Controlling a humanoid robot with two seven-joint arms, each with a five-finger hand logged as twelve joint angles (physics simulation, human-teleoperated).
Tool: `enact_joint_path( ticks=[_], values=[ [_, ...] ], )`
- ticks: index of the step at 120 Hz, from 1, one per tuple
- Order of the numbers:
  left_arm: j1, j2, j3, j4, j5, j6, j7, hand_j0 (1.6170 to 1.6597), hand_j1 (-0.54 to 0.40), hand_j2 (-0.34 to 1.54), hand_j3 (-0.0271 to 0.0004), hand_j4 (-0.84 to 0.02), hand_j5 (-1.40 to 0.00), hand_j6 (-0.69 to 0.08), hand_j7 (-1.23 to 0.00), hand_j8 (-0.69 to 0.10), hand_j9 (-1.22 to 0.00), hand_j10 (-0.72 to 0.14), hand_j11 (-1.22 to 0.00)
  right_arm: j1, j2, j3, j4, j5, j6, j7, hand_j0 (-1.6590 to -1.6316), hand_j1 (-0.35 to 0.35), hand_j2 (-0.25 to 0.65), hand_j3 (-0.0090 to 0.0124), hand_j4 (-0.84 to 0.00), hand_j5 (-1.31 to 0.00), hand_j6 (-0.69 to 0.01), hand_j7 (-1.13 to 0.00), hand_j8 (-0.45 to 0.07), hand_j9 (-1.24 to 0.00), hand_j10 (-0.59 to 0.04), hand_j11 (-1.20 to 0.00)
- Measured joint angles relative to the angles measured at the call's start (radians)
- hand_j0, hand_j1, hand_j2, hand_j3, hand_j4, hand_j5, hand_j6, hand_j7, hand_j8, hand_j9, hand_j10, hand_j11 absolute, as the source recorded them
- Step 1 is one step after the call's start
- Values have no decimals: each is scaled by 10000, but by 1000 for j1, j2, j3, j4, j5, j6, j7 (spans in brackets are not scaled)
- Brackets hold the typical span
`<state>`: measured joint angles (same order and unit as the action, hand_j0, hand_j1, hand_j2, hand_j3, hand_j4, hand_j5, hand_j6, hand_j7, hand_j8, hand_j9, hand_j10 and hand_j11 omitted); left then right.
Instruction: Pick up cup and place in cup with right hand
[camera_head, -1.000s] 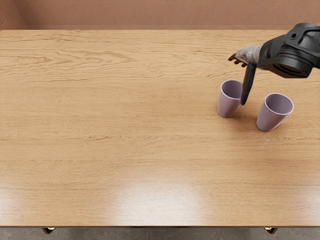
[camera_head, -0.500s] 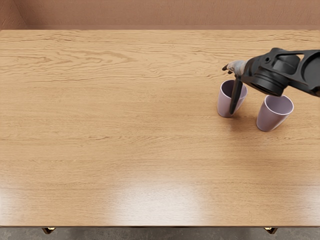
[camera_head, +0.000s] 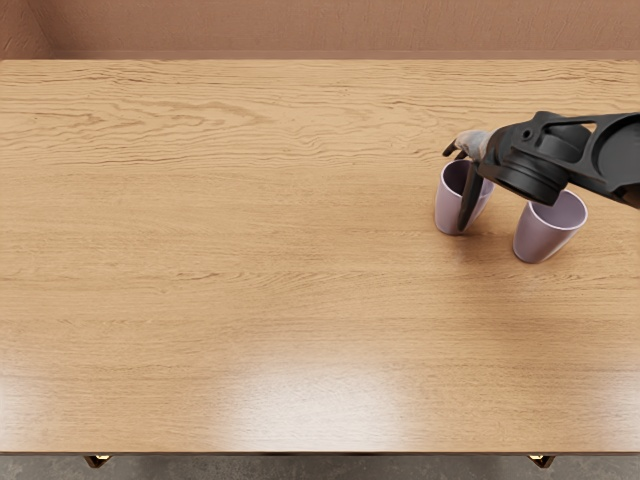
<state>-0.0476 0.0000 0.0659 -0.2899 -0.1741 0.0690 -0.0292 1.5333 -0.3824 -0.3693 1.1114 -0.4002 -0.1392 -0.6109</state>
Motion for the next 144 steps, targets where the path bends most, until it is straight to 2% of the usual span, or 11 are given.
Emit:
enact_joint_path(
  ticks=[30,37,50,51,60,63,89,90,93,96,144],
  values=[
    [0,0,0,0,0,0,0,16581,3444,7,0,-38,-50,-38,-50,-37,-50,-37,-50,-2,0,2,0,0,-3,0,-16553,125,-739,-6,-3550,-4899,-3571,-4827,-3336,-4940,-3436,-4956],
    [0,0,0,0,0,0,0,16581,3444,6,0,-39,-50,-38,-50,-38,-50,-38,-50,-1,0,2,0,0,-1,-1,-16512,19,-1303,-28,-4029,-5891,-3608,-5700,-2791,-5890,-3563,-5863],
    [0,0,0,0,0,0,0,16580,3445,5,0,-40,-49,-40,-49,-39,-49,-39,-49,-2,-2,5,0,5,0,-1,-16506,1174,256,18,-4626,-7355,-2952,-6866,-1925,-7248,-2873,-7195],
    [0,0,0,0,0,0,0,16580,3445,4,1,-40,-48,-40,-48,-39,-49,-39,-49,-2,-2,6,0,5,-1,-1,-16504,1229,314,-20,-4664,-7425,-2876,-6931,-1817,-7295,-2803,-7239],
    [0,0,0,0,0,0,0,16581,3444,5,0,-40,-49,-40,-49,-39,-49,-38,-49,-2,-4,11,-3,9,-2,0,-16488,1039,-158,23,-5000,-7913,-2584,-7399,-1600,-7910,-2632,-7932],
    [0,0,0,0,0,0,0,16581,3444,6,0,-40,-50,-39,-50,-39,-50,-38,-50,-2,-5,12,-5,10,-3,0,-16483,1180,29,-15,-5170,-7930,-2691,-7517,-1611,-8003,-2792,-8066],
    [0,0,-1,0,0,0,0,16581,3443,8,-1,-38,-52,-38,-51,-37,-51,-37,-51,38,-53,56,-12,13,3,1,-16465,1250,138,12,-4838,-8619,-2240,-8083,-1253,-8644,-2784,-8688],
    [0,0,-1,0,0,0,0,16581,3443,8,-1,-38,-52,-38,-51,-37,-51,-37,-51,41,-58,57,-9,14,3,1,-16469,1349,233,-4,-4722,-8611,-2161,-8094,-1186,-8651,-2902,-8691],
    [0,0,-1,0,0,0,0,16581,3443,8,-1,-38,-52,-37,-52,-37,-52,-36,-51,52,-75,59,0,17,4,2,-16469,1225,139,16,-4461,-8714,-1907,-8125,-1104,-8753,-3025,-8810],
    [0,0,-1,0,0,0,0,16581,3443,8,-1,-37,-52,-37,-52,-36,-52,-36,-51,65,-91,60,10,16,7,2,-16465,1192,-32,-9,-4336,-8698,-1945,-8151,-1108,-8763,-2925,-8856],
    [0,0,0,0,0,0,0,16581,3443,8,-1,-37,-52,-37,-51,-36,-51,-36,-51,257,-494,60,296,82,157,1,-16459,1604,436,-1,-3838,-9227,-1578,-8363,-739,-9084,-2599,-9209]
  ],
)
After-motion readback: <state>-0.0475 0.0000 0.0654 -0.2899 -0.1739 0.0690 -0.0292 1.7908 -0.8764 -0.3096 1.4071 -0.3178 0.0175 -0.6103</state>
